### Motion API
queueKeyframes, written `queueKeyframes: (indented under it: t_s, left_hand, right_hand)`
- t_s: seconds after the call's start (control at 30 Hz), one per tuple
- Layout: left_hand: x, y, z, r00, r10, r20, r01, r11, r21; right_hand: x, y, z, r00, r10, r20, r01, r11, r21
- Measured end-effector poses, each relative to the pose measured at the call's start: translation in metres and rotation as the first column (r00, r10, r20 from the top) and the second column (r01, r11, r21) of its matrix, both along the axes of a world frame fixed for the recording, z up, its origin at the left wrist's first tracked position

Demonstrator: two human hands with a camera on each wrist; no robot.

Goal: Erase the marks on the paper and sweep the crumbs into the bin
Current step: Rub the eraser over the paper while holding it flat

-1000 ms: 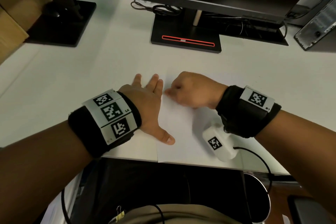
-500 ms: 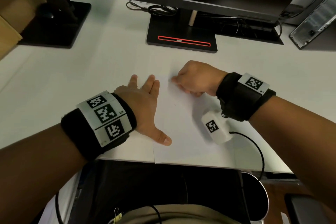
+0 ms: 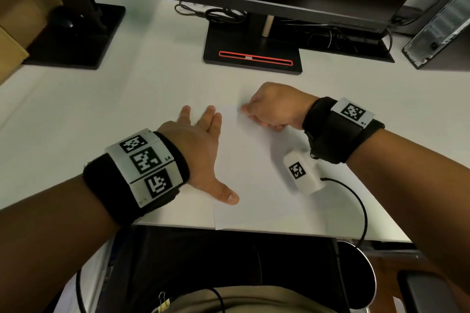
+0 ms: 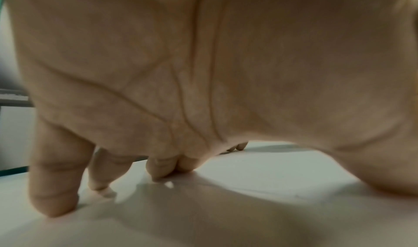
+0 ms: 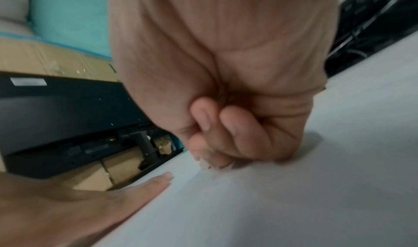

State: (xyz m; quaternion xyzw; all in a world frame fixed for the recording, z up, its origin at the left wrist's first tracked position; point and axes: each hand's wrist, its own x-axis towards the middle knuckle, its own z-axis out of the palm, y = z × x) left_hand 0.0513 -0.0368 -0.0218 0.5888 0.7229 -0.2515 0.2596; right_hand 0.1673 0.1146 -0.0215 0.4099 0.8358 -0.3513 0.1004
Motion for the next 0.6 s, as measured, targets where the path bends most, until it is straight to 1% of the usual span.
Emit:
queueKeyframes:
  t_s: [0.03, 0.07, 0.13, 0.17, 0.2, 0.27, 0.3, 0.33, 0.4, 0.43, 0.47, 0.53, 0.6]
  left_hand:
    - [0.0, 0.0, 0.0, 1.0, 0.0, -0.001, 0.0, 1.0, -0.001]
    - [0.0, 0.0, 0.0, 1.0, 0.0, -0.001, 0.0, 1.0, 0.0]
    - [0.0, 0.0, 0.0, 1.0, 0.003, 0.002, -0.003, 1.0, 0.0]
    - [0.0, 0.001, 0.0, 1.0, 0.003, 0.004, -0.003, 1.0, -0.002]
    - [0.0, 0.001, 0.0, 1.0, 0.003, 0.004, -0.003, 1.0, -0.003]
    - [0.0, 0.001, 0.001, 1.0, 0.003, 0.004, -0.003, 1.0, -0.003]
    - [0.001, 0.0, 0.001, 1.0, 0.003, 0.004, -0.003, 1.0, -0.001]
    - [0.001, 0.0, 0.001, 1.0, 0.002, 0.003, -0.002, 1.0, -0.002]
    - [0.0, 0.0, 0.001, 1.0, 0.004, 0.003, -0.004, 1.0, -0.006]
    - [0.001, 0.001, 0.001, 1.0, 0.005, 0.003, -0.005, 1.0, -0.007]
    - [0.001, 0.001, 0.001, 1.0, 0.006, 0.003, -0.006, 1.0, -0.007]
    - [0.001, 0.001, 0.002, 1.0, 0.006, 0.001, -0.006, 1.0, -0.006]
    - [0.002, 0.0, 0.003, 1.0, 0.008, -0.001, -0.008, 1.0, -0.013]
  right_hand:
    - [0.001, 0.001, 0.001, 1.0, 0.002, 0.001, -0.002, 1.0, 0.023]
    - [0.001, 0.0, 0.0, 1.0, 0.021, 0.006, -0.022, 1.0, 0.009]
    - [0.003, -0.005, -0.003, 0.996, 0.087, 0.021, -0.086, 0.993, -0.078]
    - [0.005, -0.007, -0.003, 0.995, 0.101, 0.024, -0.098, 0.988, -0.116]
    - [0.007, -0.006, -0.003, 0.996, 0.091, 0.019, -0.088, 0.989, -0.122]
    - [0.009, 0.002, 0.0, 0.999, 0.038, 0.015, -0.037, 0.998, -0.042]
    - [0.01, 0.003, 0.001, 0.999, 0.036, 0.02, -0.036, 0.999, 0.011]
    - [0.01, 0.001, 0.001, 0.998, 0.056, 0.025, -0.056, 0.998, 0.031]
    - [0.009, -0.005, -0.003, 0.992, 0.121, 0.035, -0.121, 0.992, -0.023]
    - [0.009, -0.007, -0.003, 0.991, 0.13, 0.033, -0.128, 0.99, -0.058]
    - [0.01, -0.006, -0.003, 0.994, 0.107, 0.023, -0.106, 0.992, -0.069]
    - [0.01, 0.002, -0.001, 0.999, 0.035, 0.003, -0.035, 0.999, -0.023]
    - [0.01, 0.003, 0.0, 0.999, 0.038, 0.01, -0.038, 0.999, 0.032]
